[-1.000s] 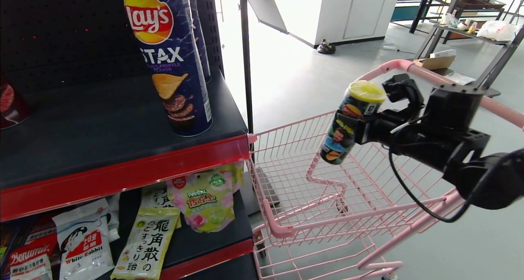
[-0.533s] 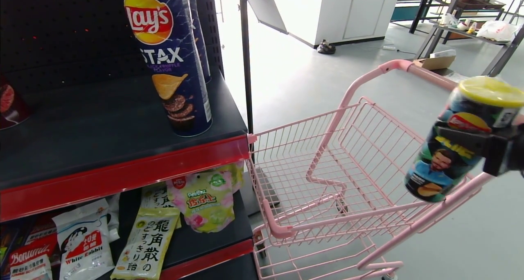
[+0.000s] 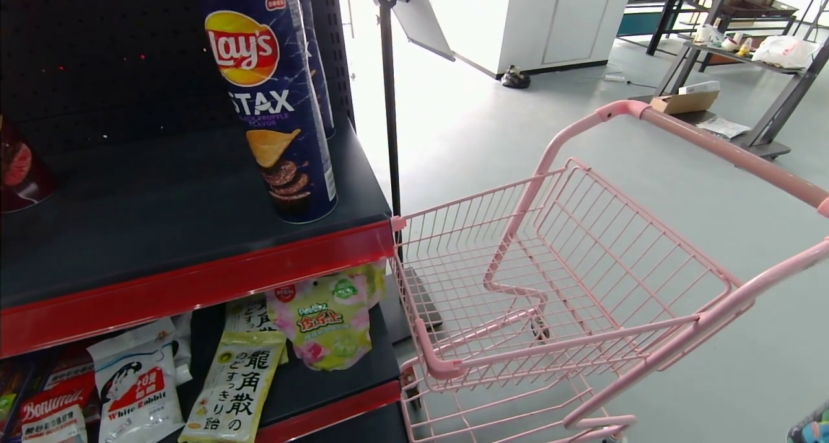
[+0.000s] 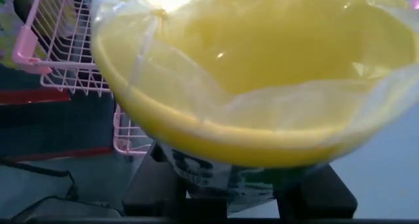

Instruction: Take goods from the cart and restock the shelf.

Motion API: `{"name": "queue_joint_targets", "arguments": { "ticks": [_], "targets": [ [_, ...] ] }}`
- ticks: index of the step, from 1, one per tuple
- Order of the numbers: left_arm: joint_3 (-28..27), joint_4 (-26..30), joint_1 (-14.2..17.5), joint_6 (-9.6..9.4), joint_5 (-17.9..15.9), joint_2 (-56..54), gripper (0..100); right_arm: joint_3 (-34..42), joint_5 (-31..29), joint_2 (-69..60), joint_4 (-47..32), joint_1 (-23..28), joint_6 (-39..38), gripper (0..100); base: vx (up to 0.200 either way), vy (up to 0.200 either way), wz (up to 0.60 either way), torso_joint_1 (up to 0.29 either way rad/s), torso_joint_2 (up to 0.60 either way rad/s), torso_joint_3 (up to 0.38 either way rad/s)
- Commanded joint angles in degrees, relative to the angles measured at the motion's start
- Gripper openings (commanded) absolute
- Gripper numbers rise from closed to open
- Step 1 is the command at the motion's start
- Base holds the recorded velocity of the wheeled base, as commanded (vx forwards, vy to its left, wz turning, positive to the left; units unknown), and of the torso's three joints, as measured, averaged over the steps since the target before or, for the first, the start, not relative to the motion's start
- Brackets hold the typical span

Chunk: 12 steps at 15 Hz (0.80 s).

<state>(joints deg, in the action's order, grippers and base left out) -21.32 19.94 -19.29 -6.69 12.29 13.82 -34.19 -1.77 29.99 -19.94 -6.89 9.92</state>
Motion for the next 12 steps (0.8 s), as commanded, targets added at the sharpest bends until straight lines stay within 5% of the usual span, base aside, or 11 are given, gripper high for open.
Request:
{"name": "queue_joint_targets", "arguments": {
  "ticks": [1,6,9,12],
  "targets": [
    [0.1,0.0,-0.1,0.01,-0.2,0.0,100,0.5,-0.2,-4.8,-0.4,0.2,0.1,0,0.000,0.000,0.00,0.110,-0.41,-0.281],
    [0.1,0.1,-0.1,-1.92,-0.2,0.0,100,0.7,-0.3,-4.4,-0.4,0.2,0.6,0,0.000,0.000,0.00,0.162,-0.51,-0.351],
    [0.1,0.1,-0.1,-5.35,-0.2,0.6,100,0.7,-0.2,-4.2,-0.4,0.2,0.6,0,0.000,0.000,0.00,0.198,-0.57,-0.377],
    [-0.4,0.1,0.0,-6.49,0.3,1.0,100,1.2,-0.2,-4.2,-0.4,0.1,0.6,0,0.000,0.000,0.00,0.227,-0.59,-0.375]
  ]
}}
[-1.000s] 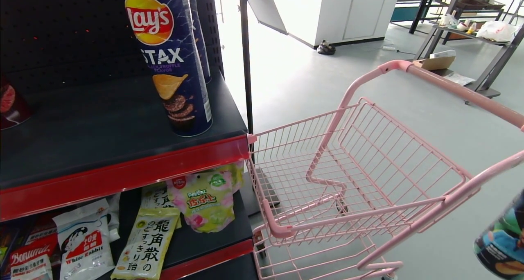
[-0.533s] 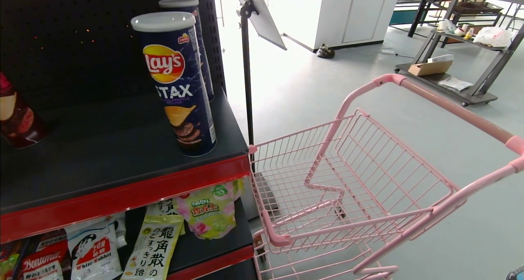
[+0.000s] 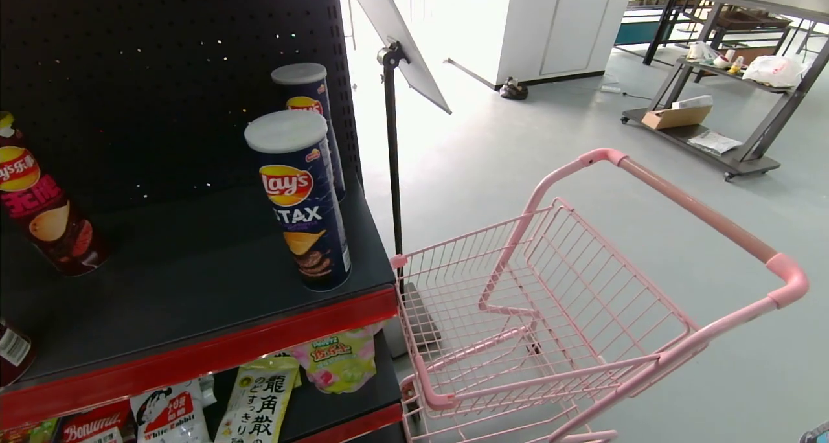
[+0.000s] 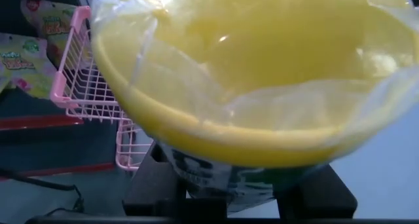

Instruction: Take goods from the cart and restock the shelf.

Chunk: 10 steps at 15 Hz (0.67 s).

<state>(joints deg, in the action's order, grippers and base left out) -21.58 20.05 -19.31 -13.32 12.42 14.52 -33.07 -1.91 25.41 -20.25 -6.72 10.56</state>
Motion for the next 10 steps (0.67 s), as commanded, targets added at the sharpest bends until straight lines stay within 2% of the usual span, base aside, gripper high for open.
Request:
{"name": "queue_joint_targets", "arguments": {
  "ticks": [1,2,5,8,10],
  "targets": [
    [-0.1,0.0,0.1,-0.21,0.1,0.3,100,0.1,0.0,0.3,0.0,-0.1,0.0,0,0.000,0.000,0.00,0.173,-0.46,-0.290],
    [-0.1,0.0,0.1,-0.83,0.1,0.3,100,0.2,0.0,0.3,-0.1,-0.1,0.0,0,-0.200,0.000,0.00,0.095,-0.25,-0.139],
    [-0.1,0.0,0.1,-0.91,0.1,0.2,100,0.6,0.0,0.3,0.0,-0.1,0.1,0,-0.200,0.000,0.00,0.036,-0.04,-0.030],
    [0.1,0.0,0.1,-1.00,0.0,0.0,100,0.8,-0.1,0.3,0.0,-0.1,0.1,0,0.000,0.000,0.00,0.000,0.00,0.000],
    [0.1,0.0,0.1,-1.00,0.0,0.0,100,1.6,-0.2,0.0,0.2,0.1,0.3,0,0.000,0.000,0.60,-0.010,0.00,0.002]
  ]
}}
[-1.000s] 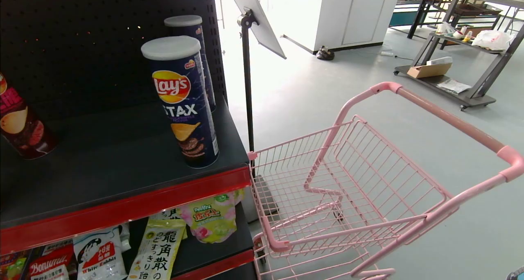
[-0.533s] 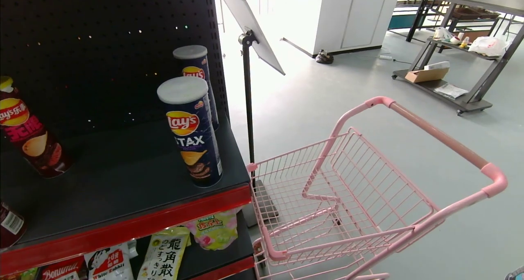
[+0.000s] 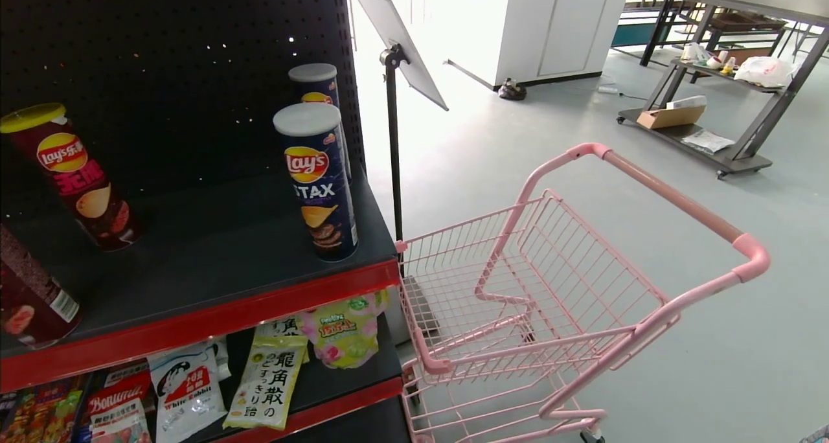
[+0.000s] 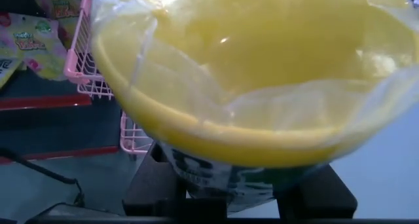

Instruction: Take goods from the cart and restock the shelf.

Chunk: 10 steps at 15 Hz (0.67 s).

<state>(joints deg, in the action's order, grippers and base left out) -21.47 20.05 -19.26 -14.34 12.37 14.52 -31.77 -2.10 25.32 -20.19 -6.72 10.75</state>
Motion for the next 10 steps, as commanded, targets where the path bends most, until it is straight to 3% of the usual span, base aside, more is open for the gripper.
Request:
{"name": "queue_joint_targets", "arguments": {
  "ticks": [1,6,10],
  "targets": [
    [-0.1,0.0,0.0,0.01,0.0,0.0,100,0.3,0.0,0.1,0.1,0.0,0.1,0,0.000,0.000,0.60,0.022,0.01,0.002],
    [-0.1,-0.1,0.0,-0.78,-0.1,-0.1,100,0.5,0.3,0.2,0.2,-0.1,0.1,0,0.000,0.000,0.60,0.007,0.00,0.004],
    [-0.2,-0.1,0.0,-0.78,-0.2,-0.4,100,1.7,0.3,-0.4,0.5,-0.2,0.0,0,0.000,0.000,0.00,0.000,0.00,0.000]
  ]
}}
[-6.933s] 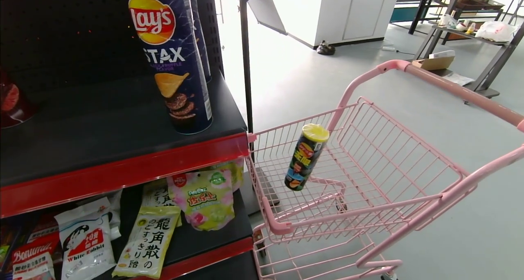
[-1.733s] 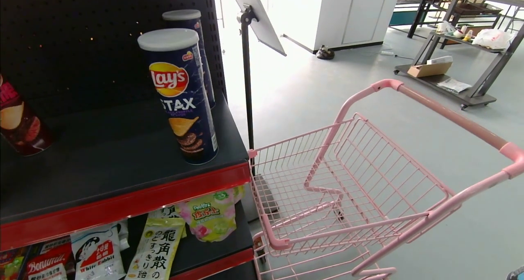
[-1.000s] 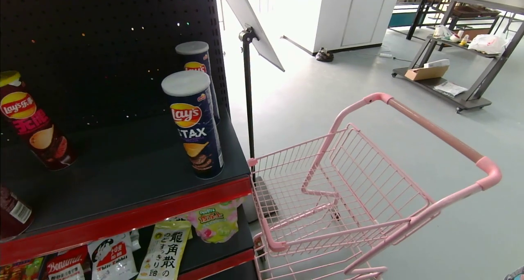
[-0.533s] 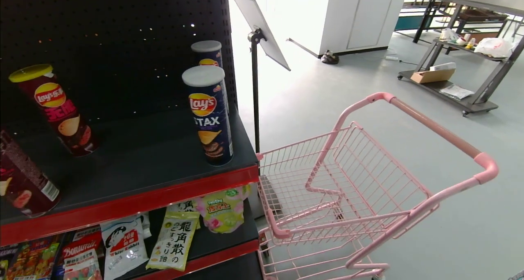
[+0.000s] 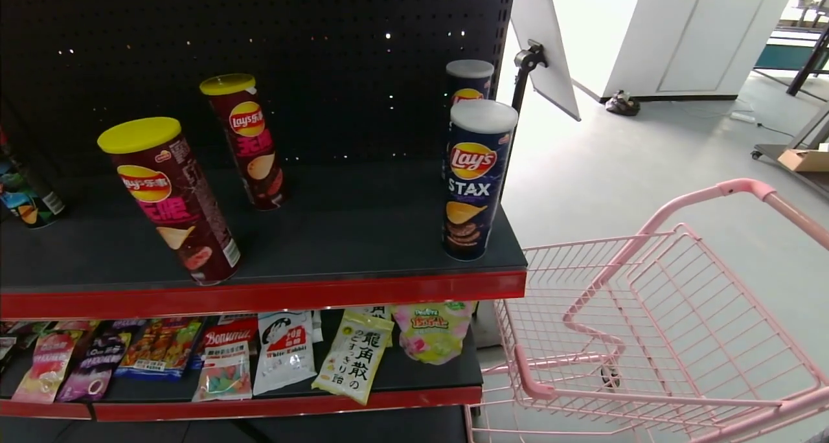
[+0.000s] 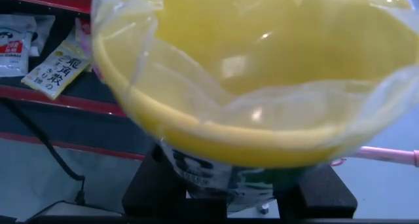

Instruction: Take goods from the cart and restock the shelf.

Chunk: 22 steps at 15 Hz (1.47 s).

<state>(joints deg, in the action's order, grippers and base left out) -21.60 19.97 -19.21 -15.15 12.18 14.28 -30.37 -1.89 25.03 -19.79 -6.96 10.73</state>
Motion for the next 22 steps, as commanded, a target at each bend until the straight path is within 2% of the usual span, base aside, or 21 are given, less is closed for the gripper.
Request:
{"name": "queue_joint_targets", "arguments": {
  "ticks": [1,5,22],
  "targets": [
    [0.1,0.0,0.0,0.04,0.0,-0.2,100,0.7,0.1,-0.8,0.0,0.0,0.0,0,0.000,0.200,0.00,-0.007,0.00,-0.002],
    [0.3,0.0,-0.1,0.04,-0.1,-0.7,100,2.8,0.1,-2.8,0.1,0.0,0.0,0,0.000,0.200,0.00,0.001,0.00,0.001],
    [0.4,0.1,-0.1,-0.05,-0.1,-2.1,100,3.3,0.2,-4.9,0.1,0.0,-0.2,0,0.000,0.200,0.00,0.001,0.00,0.002]
  ]
}}
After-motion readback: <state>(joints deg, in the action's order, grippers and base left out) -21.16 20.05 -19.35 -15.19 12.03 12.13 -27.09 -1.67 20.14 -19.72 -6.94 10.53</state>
